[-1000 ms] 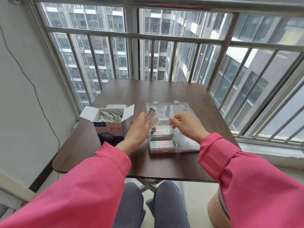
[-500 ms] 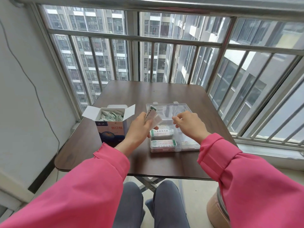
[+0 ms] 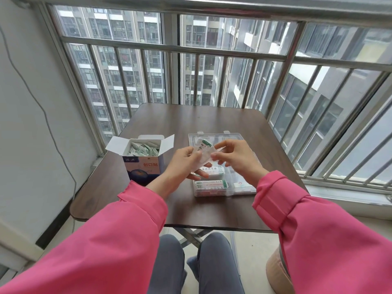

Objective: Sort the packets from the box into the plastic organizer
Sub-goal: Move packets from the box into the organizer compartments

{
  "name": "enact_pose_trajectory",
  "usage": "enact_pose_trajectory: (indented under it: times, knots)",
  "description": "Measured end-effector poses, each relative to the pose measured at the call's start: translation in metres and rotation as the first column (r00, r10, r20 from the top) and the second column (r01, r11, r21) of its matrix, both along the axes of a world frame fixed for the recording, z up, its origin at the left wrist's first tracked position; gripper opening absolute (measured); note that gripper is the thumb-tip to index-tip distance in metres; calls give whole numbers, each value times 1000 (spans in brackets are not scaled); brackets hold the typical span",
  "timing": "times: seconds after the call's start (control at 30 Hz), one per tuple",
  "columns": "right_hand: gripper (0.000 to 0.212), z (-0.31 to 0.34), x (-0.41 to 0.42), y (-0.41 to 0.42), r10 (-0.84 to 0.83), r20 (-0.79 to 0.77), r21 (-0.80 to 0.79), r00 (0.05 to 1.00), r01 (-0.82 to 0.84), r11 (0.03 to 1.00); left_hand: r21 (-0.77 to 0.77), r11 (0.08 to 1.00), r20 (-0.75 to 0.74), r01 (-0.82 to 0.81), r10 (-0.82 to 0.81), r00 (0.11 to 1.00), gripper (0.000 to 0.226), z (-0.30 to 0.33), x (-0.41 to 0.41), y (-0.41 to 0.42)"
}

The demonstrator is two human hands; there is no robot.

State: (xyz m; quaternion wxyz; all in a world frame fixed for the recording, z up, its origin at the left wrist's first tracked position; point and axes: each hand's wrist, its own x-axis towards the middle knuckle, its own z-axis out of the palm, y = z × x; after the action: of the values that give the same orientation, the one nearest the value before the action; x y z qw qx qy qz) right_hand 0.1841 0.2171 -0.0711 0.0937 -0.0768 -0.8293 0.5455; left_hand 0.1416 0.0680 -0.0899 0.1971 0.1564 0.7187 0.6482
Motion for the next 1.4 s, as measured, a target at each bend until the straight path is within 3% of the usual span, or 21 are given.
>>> enact_pose_trajectory:
  times: [0.17, 0.27, 0.4, 0.57, 0.77, 0.83, 0.93, 1.0, 1.17, 1.4]
  knots:
    - [18, -3, -1, 0, -53, 92, -49, 994, 58, 997, 49, 999, 30, 11, -12, 999, 10, -3, -2, -2]
    - [18, -2, -1, 0, -74, 101, -225, 992, 96, 970, 65, 998, 31, -5, 3, 1000, 12, -4, -3, 0]
    - [21, 2, 0, 2, -113, 80, -484, 990, 138, 864, 42, 999, 8, -22, 22, 1000, 16, -6, -6, 0]
    - [16, 0, -4, 8, -92, 75, -575, 993, 118, 810, 81, 996, 31, -49, 46, 998, 12, -9, -10, 2]
    - [15, 0, -14, 16, -76, 80, -667, 994, 110, 737, -101, 935, -252, -339, 305, 918, 13, -18, -23, 5]
    - [14, -2, -20, 19, -110, 80, -603, 991, 136, 786, -193, 910, -314, -368, 298, 901, 17, -20, -28, 4]
    - [14, -9, -30, 22, -145, 76, -291, 987, 161, 943, -308, 877, -339, -369, 261, 904, 24, -21, -30, 3]
    - [18, -13, -36, 24, -161, 100, -110, 982, 171, 979, -329, 877, -321, -350, 245, 915, 24, -23, -31, 4]
    - [19, -20, -52, 26, -75, 215, 211, 974, 28, 977, -343, 870, -328, -355, 243, 913, 20, -27, -36, 8]
    - [13, -26, -64, 14, -29, 249, 411, 968, -78, 908, -339, 876, -304, -343, 243, 921, 24, -34, -47, 13]
